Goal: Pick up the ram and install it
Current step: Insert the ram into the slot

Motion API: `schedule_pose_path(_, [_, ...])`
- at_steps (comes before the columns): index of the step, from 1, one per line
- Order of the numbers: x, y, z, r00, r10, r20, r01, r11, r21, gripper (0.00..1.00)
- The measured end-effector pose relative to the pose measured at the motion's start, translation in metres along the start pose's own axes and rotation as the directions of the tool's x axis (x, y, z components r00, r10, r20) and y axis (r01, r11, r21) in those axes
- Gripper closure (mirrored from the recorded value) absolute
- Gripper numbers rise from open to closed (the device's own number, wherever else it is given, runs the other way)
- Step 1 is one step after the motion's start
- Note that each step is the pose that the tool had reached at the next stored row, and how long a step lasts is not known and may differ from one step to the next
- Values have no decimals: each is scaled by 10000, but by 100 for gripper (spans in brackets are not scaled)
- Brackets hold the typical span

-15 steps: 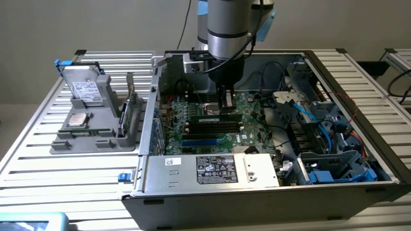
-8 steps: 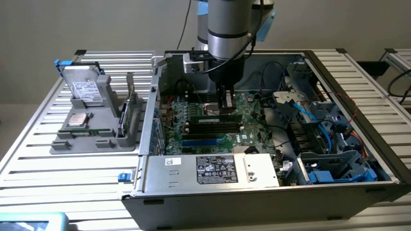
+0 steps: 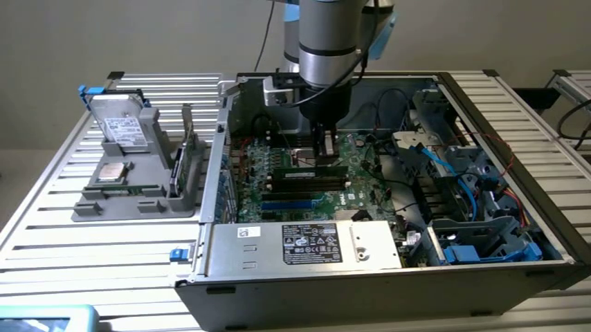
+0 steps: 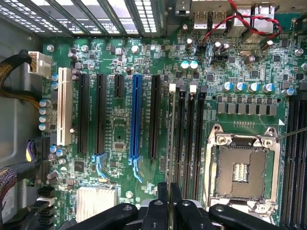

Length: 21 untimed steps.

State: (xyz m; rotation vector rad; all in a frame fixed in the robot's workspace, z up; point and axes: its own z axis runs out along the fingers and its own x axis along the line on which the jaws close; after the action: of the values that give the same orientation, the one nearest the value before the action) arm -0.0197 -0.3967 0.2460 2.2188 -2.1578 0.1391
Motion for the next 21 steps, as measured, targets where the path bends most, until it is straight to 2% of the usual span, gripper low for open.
schedule_pose_path(3, [-1,1,7,10000,-5,2,5,10000,-64,86])
schedule_pose_path(6, [-1,0,13,10000,-7,0,7,10000,-69,86])
schedule_pose_path(14, [0,10,53,10000,-3,2,3,10000,-35,86])
schedule_pose_path(21, [-19,32,82,10000,5,0,-5,10000,50,86])
